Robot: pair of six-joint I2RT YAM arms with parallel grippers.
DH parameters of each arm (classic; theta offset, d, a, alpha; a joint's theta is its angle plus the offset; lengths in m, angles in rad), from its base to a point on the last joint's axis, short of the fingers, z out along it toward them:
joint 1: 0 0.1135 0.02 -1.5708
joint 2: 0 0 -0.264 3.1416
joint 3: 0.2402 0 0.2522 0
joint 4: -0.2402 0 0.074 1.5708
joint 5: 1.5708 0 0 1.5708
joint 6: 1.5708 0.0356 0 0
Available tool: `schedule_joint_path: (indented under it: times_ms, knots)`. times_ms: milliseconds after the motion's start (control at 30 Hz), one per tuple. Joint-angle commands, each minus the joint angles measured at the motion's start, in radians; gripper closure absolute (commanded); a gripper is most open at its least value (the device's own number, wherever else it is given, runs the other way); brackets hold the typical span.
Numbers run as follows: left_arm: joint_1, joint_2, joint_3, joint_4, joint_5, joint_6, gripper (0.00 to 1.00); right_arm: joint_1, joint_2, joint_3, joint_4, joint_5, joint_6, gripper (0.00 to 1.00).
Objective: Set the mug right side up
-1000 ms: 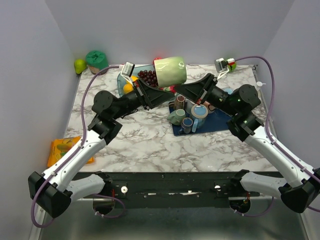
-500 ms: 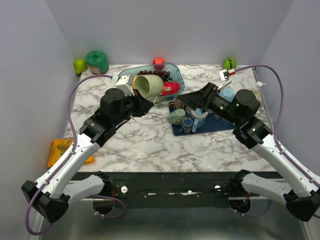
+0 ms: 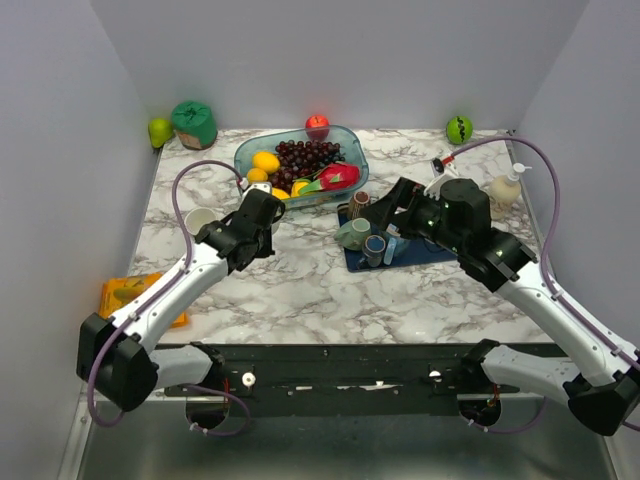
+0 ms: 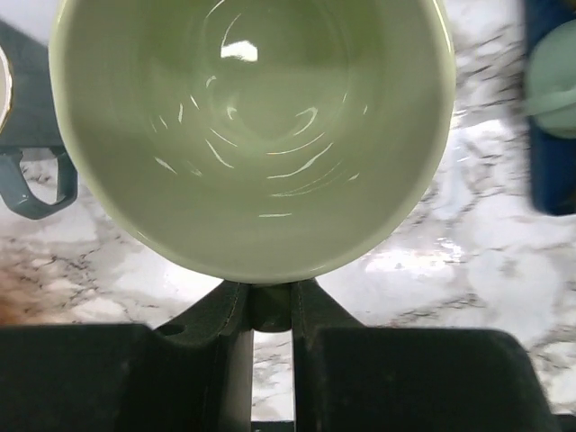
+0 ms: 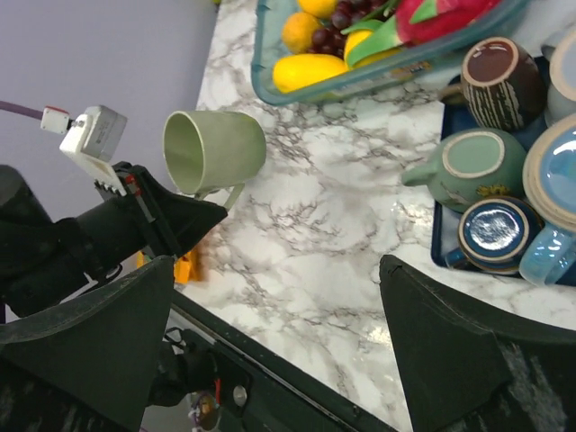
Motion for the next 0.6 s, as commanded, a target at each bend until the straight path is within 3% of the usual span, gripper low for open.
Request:
schedule_joint_path:
  times_ms: [0,267,567]
  knots:
    - [0.055,0.053,-0.020,0.060,-0.069,0.030,1.00,0.007,0.018,0.029,-0.072,0.040,-0.017,0.00]
    - [0.201,0.151,-0.063,0.161,0.041,0.073,1.00,0.005,0.041,0.022,-0.104,0.037,-0.023,0.00]
    - [0.245,0.248,-0.064,0.222,0.113,0.118,1.00,0.005,0.074,0.025,-0.133,0.053,-0.022,0.00]
